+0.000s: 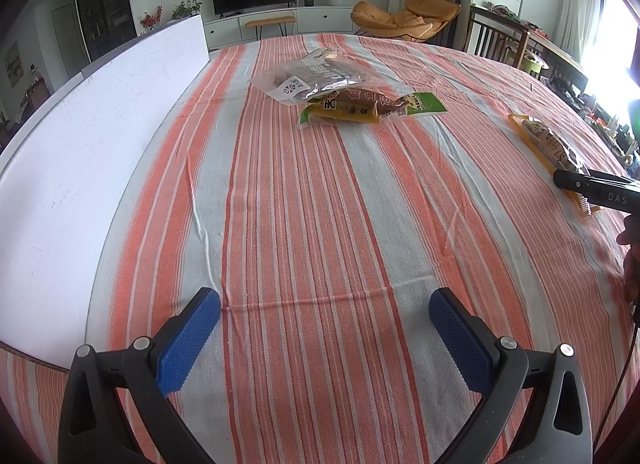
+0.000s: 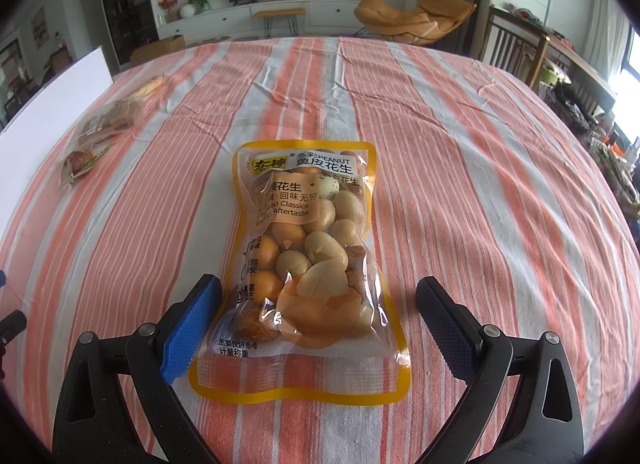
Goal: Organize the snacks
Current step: 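Move the left tool over the fish snack pack with green label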
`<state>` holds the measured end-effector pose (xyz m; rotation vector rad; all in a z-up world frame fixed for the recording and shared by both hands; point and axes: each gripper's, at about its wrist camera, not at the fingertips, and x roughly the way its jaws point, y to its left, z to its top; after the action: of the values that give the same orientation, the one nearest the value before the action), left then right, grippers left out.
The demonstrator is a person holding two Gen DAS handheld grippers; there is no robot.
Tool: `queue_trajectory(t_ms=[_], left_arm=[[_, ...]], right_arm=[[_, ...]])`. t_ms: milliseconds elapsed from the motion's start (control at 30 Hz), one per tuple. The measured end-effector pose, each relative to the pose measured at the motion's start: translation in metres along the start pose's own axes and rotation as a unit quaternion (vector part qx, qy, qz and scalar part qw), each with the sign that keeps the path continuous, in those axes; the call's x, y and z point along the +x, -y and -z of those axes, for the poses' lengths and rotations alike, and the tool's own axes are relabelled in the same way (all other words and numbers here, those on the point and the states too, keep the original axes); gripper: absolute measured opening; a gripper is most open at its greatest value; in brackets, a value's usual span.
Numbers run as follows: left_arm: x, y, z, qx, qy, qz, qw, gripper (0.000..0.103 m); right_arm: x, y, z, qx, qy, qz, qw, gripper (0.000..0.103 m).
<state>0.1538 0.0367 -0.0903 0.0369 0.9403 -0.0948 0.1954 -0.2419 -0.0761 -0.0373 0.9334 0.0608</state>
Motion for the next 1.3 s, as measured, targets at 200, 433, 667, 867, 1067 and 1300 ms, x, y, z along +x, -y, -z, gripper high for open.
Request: queue_trajectory(t_ms=[200, 433, 667, 867, 1067, 1300], left_arm=[[0.0, 0.0, 0.0, 0.0, 0.0, 0.0, 1.0, 0.103], [0.001, -0.001, -0.006, -0.029, -0.028, -0.01, 0.9991, 0.103], [0.004, 0.012, -0.094, -0.086, 0.005, 0.022, 0.996, 0.103], [0.061, 0.031, -0.163, -0.113, -0.013, -0.05, 0.9923, 0.103], [0.083, 0.017, -0.139, -0.083, -0.049, -0.082, 0.992, 0.103], [0.063, -0.025, -0.118, -0.085, -0.061, -0.037, 0.9939, 0.103]], right_arm=[[0.0, 0.0, 0.0, 0.0, 0.0, 0.0, 1.0, 0.099], [0.0, 0.002, 0.0, 0.005, 0.0, 0.002, 1.0, 0.099], [0.0, 0.002, 0.0, 0.008, 0.0, 0.004, 1.0, 0.099], [0.0, 0.002, 0.0, 0.008, 0.0, 0.003, 1.0, 0.099], [-0.001, 0.004, -0.001, 0.015, 0.003, -0.006, 1.0, 0.099], [-0.001, 0.005, -0.001, 0.016, 0.003, -0.006, 1.0, 0.099]])
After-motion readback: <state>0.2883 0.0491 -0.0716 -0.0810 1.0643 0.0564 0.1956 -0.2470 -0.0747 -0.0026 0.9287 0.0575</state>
